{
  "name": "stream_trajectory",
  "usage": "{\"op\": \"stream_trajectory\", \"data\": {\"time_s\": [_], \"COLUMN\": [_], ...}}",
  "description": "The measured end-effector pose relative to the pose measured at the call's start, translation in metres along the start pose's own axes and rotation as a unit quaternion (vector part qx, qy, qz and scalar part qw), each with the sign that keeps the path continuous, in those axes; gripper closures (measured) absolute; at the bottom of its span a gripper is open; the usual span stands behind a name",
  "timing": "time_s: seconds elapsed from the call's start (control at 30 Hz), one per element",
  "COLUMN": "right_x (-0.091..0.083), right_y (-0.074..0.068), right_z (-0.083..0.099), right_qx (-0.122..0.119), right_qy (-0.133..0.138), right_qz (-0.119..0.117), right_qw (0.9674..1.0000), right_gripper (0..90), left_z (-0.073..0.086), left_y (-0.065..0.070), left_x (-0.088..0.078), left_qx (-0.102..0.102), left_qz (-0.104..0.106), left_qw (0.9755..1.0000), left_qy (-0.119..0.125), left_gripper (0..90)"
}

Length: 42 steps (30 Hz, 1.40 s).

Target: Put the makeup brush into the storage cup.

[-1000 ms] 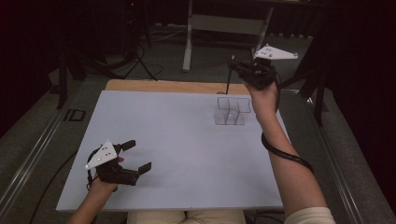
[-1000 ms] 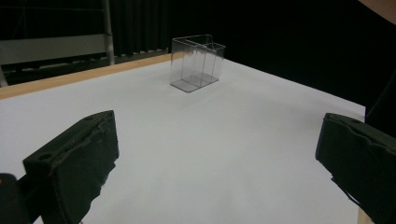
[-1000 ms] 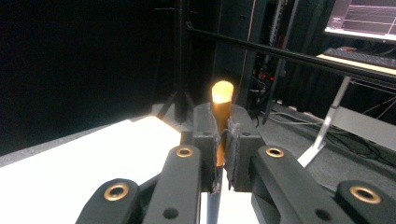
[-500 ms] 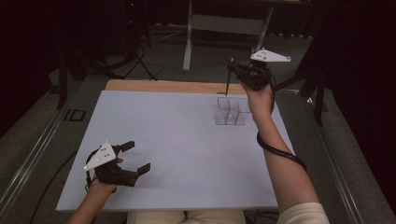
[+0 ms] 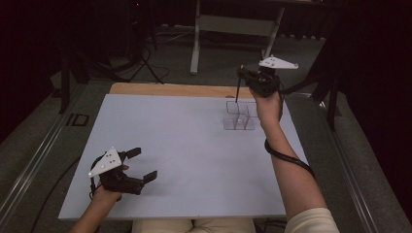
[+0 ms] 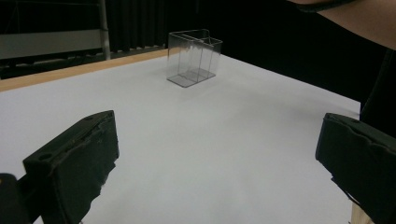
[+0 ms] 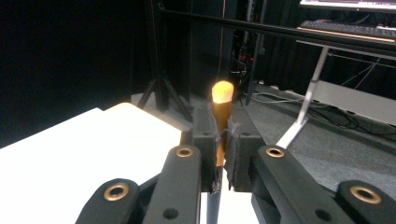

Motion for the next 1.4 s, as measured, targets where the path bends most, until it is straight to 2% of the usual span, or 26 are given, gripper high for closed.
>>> {"op": "stream_trajectory", "data": {"time_s": [0.13, 0.6, 1.1, 1.13, 1.17, 1.27, 1.33, 1.4], "right_x": [0.003, 0.016, 0.019, 0.019, 0.019, 0.022, 0.022, 0.020], "right_y": [0.004, 0.008, 0.014, 0.014, 0.015, 0.016, 0.016, 0.018], "right_z": [0.005, 0.024, 0.032, 0.033, 0.032, 0.032, 0.032, 0.031], "right_qx": [0.008, 0.009, 0.013, 0.013, 0.016, 0.029, 0.034, 0.047], "right_qy": [-0.002, -0.020, -0.016, -0.012, -0.006, -0.013, -0.014, -0.009], "right_qz": [-0.001, 0.008, 0.019, 0.022, 0.019, 0.024, 0.027, 0.019], "right_qw": [1.0000, 0.9997, 0.9996, 0.9996, 0.9997, 0.9992, 0.9990, 0.9987], "right_gripper": [83.8, 83.8, 82.6, 73.6, 59.1, 35.9, 30.4, 23.8], "left_z": [0.000, 0.001, 0.002, 0.002, 0.002, 0.002, 0.002, 0.002], "left_y": [0.000, 0.000, 0.000, 0.000, 0.000, 0.000, 0.000, 0.001], "left_x": [0.001, 0.001, 0.002, 0.002, 0.002, 0.002, 0.002, 0.003], "left_qx": [0.000, -0.002, -0.004, -0.004, -0.004, -0.007, -0.007, -0.005], "left_qz": [0.003, 0.007, 0.010, 0.011, 0.011, 0.012, 0.013, 0.013], "left_qw": [1.0000, 1.0000, 0.9999, 0.9999, 0.9999, 0.9999, 0.9999, 0.9999], "left_qy": [-0.001, -0.003, -0.005, -0.006, -0.006, -0.005, -0.005, -0.006], "left_gripper": [0.4, 0.4, 0.4, 0.4, 0.4, 0.4, 0.4, 0.4]}}
Point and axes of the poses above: each handheld gripper's, and its own axes: x roughly forward along the jaws, z roughly out of its underside, y roughly to its right, the point moved 2 cm from there along x, roughly forward along the jaws, and after that the axes turned 9 degrees about x, right-handed, at the moved point
